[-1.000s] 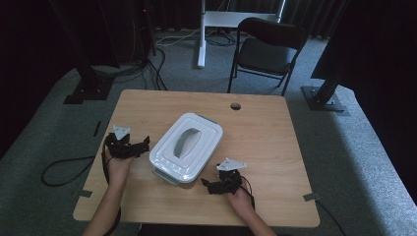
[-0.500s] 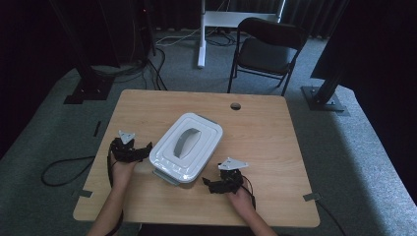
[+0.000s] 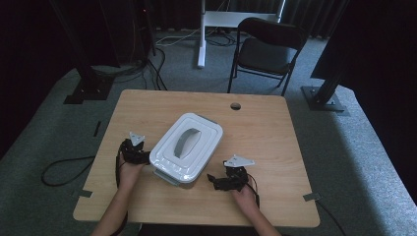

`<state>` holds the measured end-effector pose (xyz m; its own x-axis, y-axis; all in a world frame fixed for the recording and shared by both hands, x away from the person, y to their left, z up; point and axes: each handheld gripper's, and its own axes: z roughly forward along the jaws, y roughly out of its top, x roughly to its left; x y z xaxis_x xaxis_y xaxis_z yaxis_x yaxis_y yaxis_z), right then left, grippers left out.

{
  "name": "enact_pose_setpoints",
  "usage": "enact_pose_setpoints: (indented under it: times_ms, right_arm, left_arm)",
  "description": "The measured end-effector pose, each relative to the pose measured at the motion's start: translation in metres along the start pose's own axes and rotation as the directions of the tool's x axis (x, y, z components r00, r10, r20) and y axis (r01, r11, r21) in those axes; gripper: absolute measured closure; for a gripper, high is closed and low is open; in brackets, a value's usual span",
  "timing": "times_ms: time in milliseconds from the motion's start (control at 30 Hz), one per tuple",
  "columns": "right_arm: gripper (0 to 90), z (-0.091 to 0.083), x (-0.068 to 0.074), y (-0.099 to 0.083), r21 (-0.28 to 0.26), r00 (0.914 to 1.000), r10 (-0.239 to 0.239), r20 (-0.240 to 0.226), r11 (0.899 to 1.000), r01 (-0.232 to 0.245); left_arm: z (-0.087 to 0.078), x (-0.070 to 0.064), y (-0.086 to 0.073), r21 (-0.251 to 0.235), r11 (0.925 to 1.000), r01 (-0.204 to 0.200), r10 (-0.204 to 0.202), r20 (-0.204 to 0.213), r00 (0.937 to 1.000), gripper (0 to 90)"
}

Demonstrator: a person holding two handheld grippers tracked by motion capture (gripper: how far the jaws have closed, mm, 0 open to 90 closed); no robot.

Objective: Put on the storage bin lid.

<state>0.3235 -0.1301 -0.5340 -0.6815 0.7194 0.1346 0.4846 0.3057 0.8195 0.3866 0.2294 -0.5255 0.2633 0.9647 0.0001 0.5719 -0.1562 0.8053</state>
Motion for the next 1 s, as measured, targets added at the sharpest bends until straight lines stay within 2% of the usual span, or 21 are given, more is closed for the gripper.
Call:
enact_pose_setpoints:
  times_ms: [233, 567, 800, 1000]
  right_arm:
    - [12.7, -0.005, -0.005, 0.003, -0.005, 0.9999, 0.009, 0.007, 1.000, -0.009]
    - [12.7, -0.011, -0.012, 0.004, -0.010, 0.9995, 0.023, 0.021, 1.000, -0.022]
    - [12.7, -0.015, -0.017, 0.003, -0.017, 0.9990, 0.034, 0.028, 0.999, -0.034]
    - [12.7, -0.019, -0.022, 0.001, -0.018, 0.9985, 0.046, 0.031, 0.999, -0.045]
  left_arm:
    - [-0.002, -0.006, -0.003, 0.004, 0.9999, -0.012, 0.012, 0.031, 0.9994, 1.1]
    - [-0.005, -0.024, -0.006, 0.007, 0.9996, -0.027, 0.026, 0.079, 0.9965, 1.1]
    - [-0.005, -0.037, -0.006, 0.008, 0.9989, -0.047, 0.046, 0.121, 0.9916, 1.1]
    - [-0.002, -0.042, -0.007, 0.014, 0.9988, -0.046, 0.043, 0.147, 0.9882, 1.1]
